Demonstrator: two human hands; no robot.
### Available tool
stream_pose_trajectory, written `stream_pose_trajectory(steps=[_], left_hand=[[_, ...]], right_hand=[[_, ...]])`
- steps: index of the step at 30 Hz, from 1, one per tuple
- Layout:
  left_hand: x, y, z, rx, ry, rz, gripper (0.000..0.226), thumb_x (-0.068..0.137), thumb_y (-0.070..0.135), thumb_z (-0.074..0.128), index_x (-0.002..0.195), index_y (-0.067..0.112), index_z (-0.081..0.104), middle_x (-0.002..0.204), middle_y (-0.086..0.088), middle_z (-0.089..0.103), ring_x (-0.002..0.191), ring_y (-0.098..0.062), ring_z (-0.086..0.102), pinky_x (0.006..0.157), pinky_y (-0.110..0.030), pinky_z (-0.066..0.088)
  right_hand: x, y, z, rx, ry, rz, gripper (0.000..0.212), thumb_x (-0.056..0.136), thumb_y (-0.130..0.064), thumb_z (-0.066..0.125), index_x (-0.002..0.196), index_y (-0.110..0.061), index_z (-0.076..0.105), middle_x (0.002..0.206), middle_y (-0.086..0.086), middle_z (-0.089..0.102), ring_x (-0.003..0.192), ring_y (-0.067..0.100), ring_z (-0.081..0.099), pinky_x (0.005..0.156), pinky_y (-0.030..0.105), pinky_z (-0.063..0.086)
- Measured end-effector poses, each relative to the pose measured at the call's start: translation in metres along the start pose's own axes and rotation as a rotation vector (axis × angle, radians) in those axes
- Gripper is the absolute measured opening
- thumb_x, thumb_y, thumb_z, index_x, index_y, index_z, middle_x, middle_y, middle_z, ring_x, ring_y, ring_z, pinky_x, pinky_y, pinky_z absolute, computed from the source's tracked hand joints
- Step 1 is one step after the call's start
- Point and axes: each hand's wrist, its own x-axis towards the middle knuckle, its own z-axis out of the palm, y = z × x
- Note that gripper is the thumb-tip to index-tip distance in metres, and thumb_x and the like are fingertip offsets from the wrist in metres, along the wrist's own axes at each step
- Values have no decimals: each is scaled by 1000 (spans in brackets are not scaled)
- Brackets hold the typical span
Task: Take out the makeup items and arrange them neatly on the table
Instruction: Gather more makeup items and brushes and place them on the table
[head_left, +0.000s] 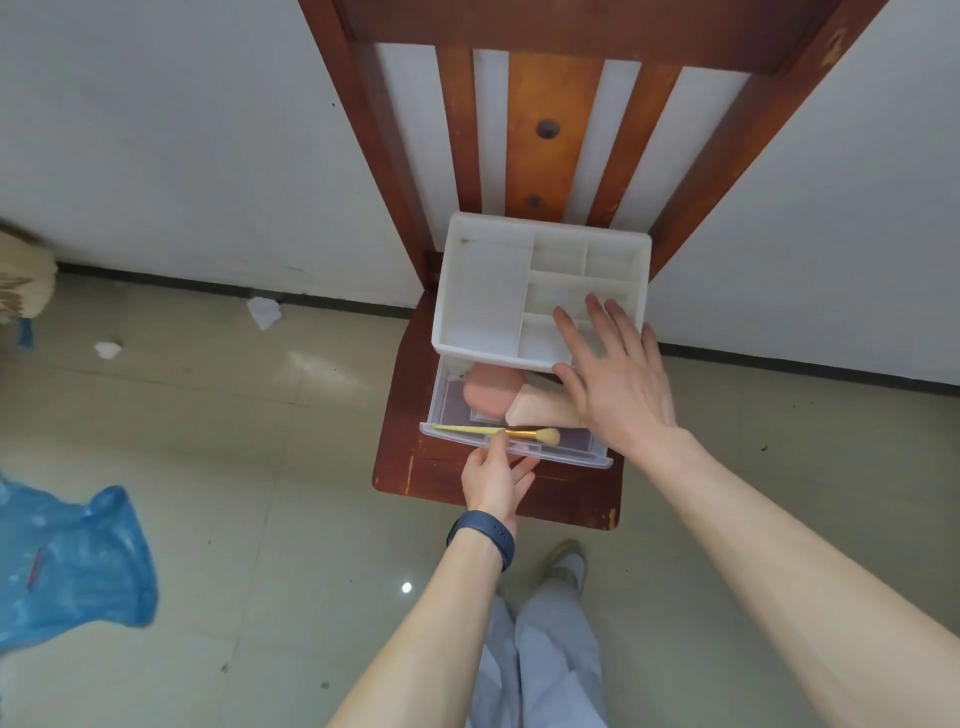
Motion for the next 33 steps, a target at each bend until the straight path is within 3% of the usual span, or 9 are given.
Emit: stream_pose_trajectory(steps=[6, 14, 17, 19, 21, 23, 27, 30, 33], left_hand=[[-1, 3, -5, 100, 1, -57, 24, 101, 20, 49, 120, 5, 52, 100, -10, 69, 83, -22, 74, 85, -35, 59], [-1, 9, -13, 131, -62, -141, 33, 98, 19, 54, 128, 5, 51, 114, -16, 68, 83, -24, 75, 78, -35, 61], [-7, 11, -21, 258, -102, -201, 40, 97, 38, 57, 125, 9, 52, 113, -10, 69, 83, -23, 76, 80, -36, 61], [-13, 13, -29, 432, -88, -223, 41, 96, 45, 55, 117, 10, 51, 104, -7, 71, 75, -23, 76, 72, -35, 60], [-19, 17, -36, 694, -35, -81, 37, 93, 49, 54, 104, 14, 56, 92, -2, 73, 66, -24, 74, 67, -37, 60], [-24, 25, -39, 980, 37, 238, 30, 86, 54, 52, 91, 25, 56, 89, 4, 71, 75, -26, 71, 74, -40, 58], [-16, 51, -25, 1434, 69, 901, 31, 88, 34, 55, 118, 30, 46, 117, 4, 54, 103, -23, 55, 68, -36, 47], [5, 66, -12, 1822, -8, 968, 61, 85, 18, 59, 141, 24, 35, 142, -6, 43, 118, -30, 48, 82, -40, 45], [16, 68, -7, 2017, 15, 1024, 61, 87, 20, 59, 143, 22, 36, 138, -9, 49, 118, -31, 50, 89, -40, 40]], right_hand=[[0, -4, 2, 29, 9, 22, 60, 105, -44, 40, 160, -26, 24, 167, 13, 21, 154, 32, 18, 120, 57, 21], [-2, -5, -5, 46, 10, 21, 62, 104, -44, 44, 160, -26, 25, 167, 13, 21, 154, 30, 17, 121, 54, 19], [-11, -11, -8, 105, 156, 44, 58, 101, -34, 56, 153, -15, 41, 159, 18, 36, 148, 35, 30, 118, 54, 28], [-27, -15, -5, 162, 360, 45, 45, 95, -26, 62, 137, -9, 57, 139, 17, 55, 132, 35, 47, 107, 47, 37], [-47, -20, 3, 196, 472, 59, 27, 90, -21, 65, 115, -12, 67, 114, 9, 64, 108, 30, 55, 91, 39, 39], [-63, -25, 14, 212, 397, 80, 18, 86, -17, 69, 103, -17, 69, 102, 2, 65, 96, 27, 54, 79, 36, 36], [-69, -31, 32, 126, 46, 155, 35, 82, -17, 75, 117, -19, 69, 113, 3, 67, 104, 31, 56, 80, 40, 41], [-57, -33, 34, 18, -118, 153, 50, 82, -20, 71, 131, -24, 60, 126, 2, 60, 114, 30, 50, 87, 40, 38], [-48, -33, 37, -76, -148, 136, 53, 77, -17, 74, 128, -23, 60, 123, 2, 62, 113, 28, 52, 87, 39, 37]])
